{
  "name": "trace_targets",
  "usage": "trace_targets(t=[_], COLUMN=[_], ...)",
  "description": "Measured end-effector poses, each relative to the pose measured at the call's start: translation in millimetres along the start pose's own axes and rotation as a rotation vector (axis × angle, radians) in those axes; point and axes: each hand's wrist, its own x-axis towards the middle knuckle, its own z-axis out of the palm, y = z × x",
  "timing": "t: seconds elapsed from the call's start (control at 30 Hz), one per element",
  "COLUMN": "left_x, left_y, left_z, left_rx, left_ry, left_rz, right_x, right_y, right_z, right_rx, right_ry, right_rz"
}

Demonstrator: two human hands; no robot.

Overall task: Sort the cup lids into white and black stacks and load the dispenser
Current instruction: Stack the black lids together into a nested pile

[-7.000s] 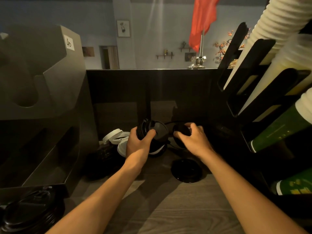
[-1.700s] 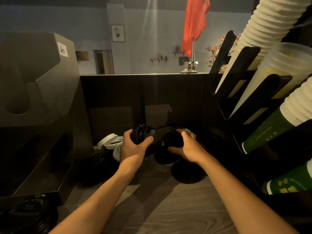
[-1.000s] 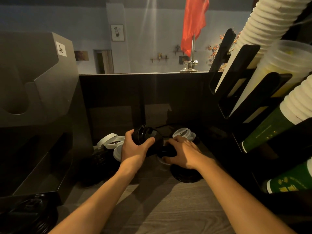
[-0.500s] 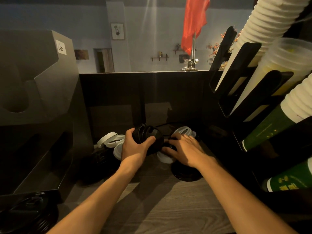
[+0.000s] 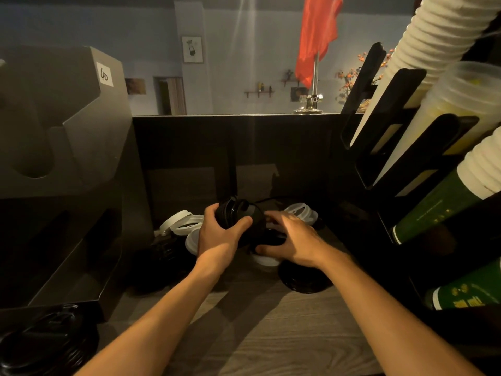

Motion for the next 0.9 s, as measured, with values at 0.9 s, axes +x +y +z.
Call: trace_targets(t=[0.9], left_x=[-85.1], left_y=[55.1], left_z=[-46.1], left_rx=[-0.368], left_ry=[-0.083], left_rz=[0.119], right_x=[-60.1], right_y=[-106.9], right_z=[-3.9], right_rx=[1.286], right_ry=[0.267], right_rz=[0.126])
